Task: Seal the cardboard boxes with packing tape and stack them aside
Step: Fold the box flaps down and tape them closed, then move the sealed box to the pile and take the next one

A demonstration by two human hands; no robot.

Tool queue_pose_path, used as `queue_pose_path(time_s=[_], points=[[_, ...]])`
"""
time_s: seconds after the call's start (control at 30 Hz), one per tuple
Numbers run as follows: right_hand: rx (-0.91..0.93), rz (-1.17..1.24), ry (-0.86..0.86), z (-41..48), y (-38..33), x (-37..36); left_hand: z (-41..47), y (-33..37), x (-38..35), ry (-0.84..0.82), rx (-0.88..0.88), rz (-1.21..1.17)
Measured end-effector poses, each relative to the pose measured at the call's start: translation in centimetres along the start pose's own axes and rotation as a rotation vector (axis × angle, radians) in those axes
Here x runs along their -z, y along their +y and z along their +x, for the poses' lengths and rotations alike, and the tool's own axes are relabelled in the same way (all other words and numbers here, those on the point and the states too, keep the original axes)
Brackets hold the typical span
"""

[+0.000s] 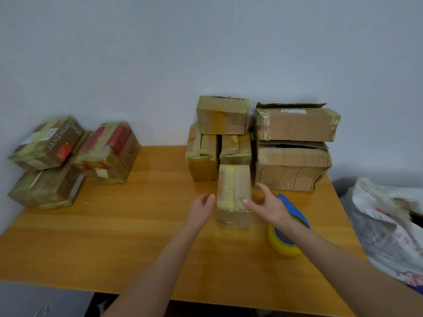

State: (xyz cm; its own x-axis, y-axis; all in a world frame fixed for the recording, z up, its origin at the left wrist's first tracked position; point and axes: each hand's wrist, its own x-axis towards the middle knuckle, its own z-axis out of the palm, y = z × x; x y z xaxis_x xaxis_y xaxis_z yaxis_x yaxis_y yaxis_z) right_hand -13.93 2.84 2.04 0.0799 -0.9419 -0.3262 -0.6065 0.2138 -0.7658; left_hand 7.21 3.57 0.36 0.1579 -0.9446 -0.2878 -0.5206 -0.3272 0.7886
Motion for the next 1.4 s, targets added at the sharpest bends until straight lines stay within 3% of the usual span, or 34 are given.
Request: queue_pose_path(time_s=[0.1,0.2,0.43,0.6,0.83,1.07,1.4], points=[[-0.173,0.161,-0.075,-0.4,-1.0,-1.1,0.1,0.9,-0.4,-0.034,0.125,-0.209],[-0.204,0.166,-0.113,-0.9,-2.3,-2.6,-0.4,1.0,-0.3,-0.101,0.119,-0.126],[-0.1,0.24,-0.246,-0.8,-6.6,-7.6,-1.6,-1.7,6.3,0.251,0.141,0.124],[0.082,0.223,-0.294,-0.2,-10.9,-11.3,-3.4,-2.5,11.7,0.448,0.172,0.104],[0.295,0.183,-0.168,2.8,-19.8,-14.5,-1.5,-1.7,20.3,0.615,0.065,-0.099],[0.427,0.224,-0.018,9.7,-31.4,-20.3,6.2,-2.1,32.7,0.67,-0.141,-0.119],[0.362,0.262,0.058,20.3,-48.8,-34.3,18.9,-8.5,52.6,0.589,-0.172,-0.096]])
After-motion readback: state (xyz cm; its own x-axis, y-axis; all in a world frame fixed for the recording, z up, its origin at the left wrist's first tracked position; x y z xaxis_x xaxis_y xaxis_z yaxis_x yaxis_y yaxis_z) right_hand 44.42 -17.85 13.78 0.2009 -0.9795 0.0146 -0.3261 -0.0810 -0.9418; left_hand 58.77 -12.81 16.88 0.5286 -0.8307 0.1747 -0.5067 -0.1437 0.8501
